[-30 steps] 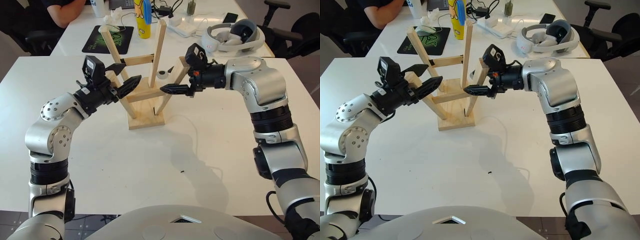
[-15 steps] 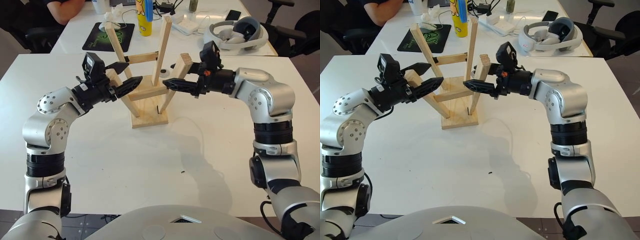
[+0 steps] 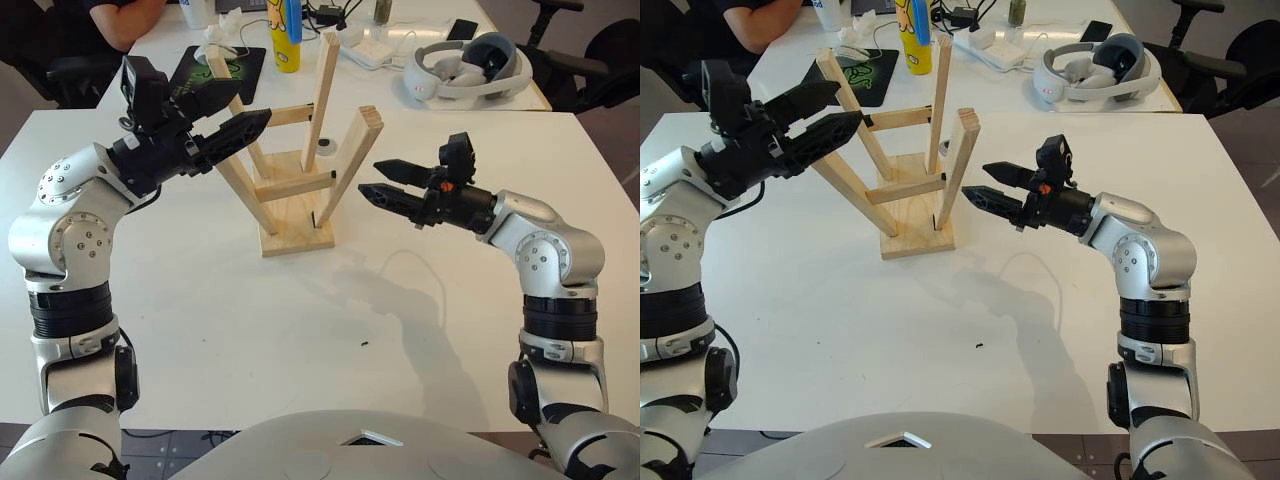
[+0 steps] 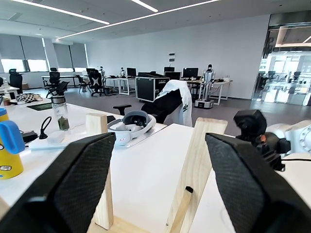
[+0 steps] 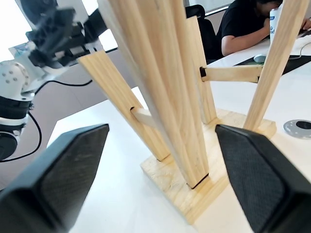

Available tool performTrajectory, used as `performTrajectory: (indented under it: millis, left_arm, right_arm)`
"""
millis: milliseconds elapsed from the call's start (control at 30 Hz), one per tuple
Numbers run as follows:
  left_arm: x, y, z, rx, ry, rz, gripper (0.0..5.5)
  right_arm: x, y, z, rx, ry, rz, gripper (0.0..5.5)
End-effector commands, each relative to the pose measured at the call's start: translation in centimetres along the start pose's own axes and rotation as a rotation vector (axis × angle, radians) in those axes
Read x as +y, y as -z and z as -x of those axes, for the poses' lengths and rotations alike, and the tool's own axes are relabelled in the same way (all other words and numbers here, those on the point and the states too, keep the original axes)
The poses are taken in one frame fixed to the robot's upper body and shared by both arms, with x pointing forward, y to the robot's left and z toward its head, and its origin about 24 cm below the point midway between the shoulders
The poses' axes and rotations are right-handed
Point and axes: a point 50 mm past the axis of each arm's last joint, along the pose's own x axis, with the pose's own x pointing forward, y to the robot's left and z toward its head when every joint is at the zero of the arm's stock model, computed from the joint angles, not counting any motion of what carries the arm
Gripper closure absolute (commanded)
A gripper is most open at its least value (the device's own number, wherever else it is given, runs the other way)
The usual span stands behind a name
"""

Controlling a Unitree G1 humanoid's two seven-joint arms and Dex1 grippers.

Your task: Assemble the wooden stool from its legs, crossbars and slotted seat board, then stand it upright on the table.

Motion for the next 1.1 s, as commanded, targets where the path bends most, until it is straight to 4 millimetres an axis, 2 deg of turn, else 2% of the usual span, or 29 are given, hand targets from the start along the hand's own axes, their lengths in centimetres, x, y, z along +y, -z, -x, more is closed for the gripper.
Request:
performTrajectory:
  millis: [33, 133, 200, 267, 367, 467, 600, 633, 700, 733, 800, 900, 1000, 1100]
  left_arm:
    - [0.6, -1.8, 1.3, -0.022, -0.016, -0.019, 2.08]
    - [2.5, -4.3, 2.7, -0.147, -0.115, -0.025, 2.08]
    - [3.4, -5.2, 3.3, -0.203, -0.166, -0.027, 2.08]
    - [4.8, -5.1, 3.8, -0.204, -0.266, -0.054, 2.08]
    - [6.8, -3.6, 4.5, -0.084, -0.449, -0.168, 2.08]
    - [7.0, -0.8, 4.0, 0.112, -0.423, -0.275, 2.08]
    - [6.8, 3.8, 3.5, 0.357, -0.32, -0.351, 2.08]
    - [6.9, 4.4, 3.5, 0.382, -0.31, -0.354, 2.08]
    - [7.6, 6.1, 3.6, 0.451, -0.345, -0.352, 2.08]
    - [7.9, 7.5, 4.4, 0.515, -0.403, -0.355, 2.08]
    - [8.1, 8.9, 5.4, 0.584, -0.463, -0.366, 2.08]
    - [7.5, 11.2, 6.4, 0.673, -0.515, -0.402, 2.08]
    - [6.1, 13.2, 6.3, 0.657, -0.514, -0.337, 2.08]
    - [3.8, 16.0, 4.7, 0.645, -0.435, -0.244, 2.08]
  right_arm:
    - [0.0, 2.1, 0.8, 0.061, 0.04, -0.008, 1.44]
    - [0.0, 4.4, 0.6, 0.112, 0.092, 0.047, 1.44]
    - [0.2, 5.0, 0.0, 0.102, 0.091, 0.068, 1.44]
    - [-0.2, 5.8, -0.6, 0.128, 0.127, 0.153, 1.44]
    - [-0.4, 6.7, -1.4, 0.144, 0.145, 0.211, 1.44]
    - [0.0, 7.4, -2.0, 0.143, 0.126, 0.213, 1.44]
    - [-0.1, 8.3, -2.3, 0.171, 0.172, 0.182, 2.03]
    - [-0.1, 8.4, -2.3, 0.178, 0.183, 0.174, 2.18]
    - [-1.1, 8.7, -1.9, 0.207, 0.261, 0.19, 2.47]
    - [-1.8, 8.7, -1.9, 0.224, 0.29, 0.211, 2.61]
    - [-2.4, 8.7, -1.9, 0.24, 0.312, 0.235, 2.92]
    - [-2.9, 8.7, -1.4, 0.25, 0.352, 0.256, 3.32]
    - [-3.3, 9.3, -1.9, 0.268, 0.369, 0.272, 3.77]
    - [-3.2, 10.6, -3.6, 0.301, 0.363, 0.302, 4.23]
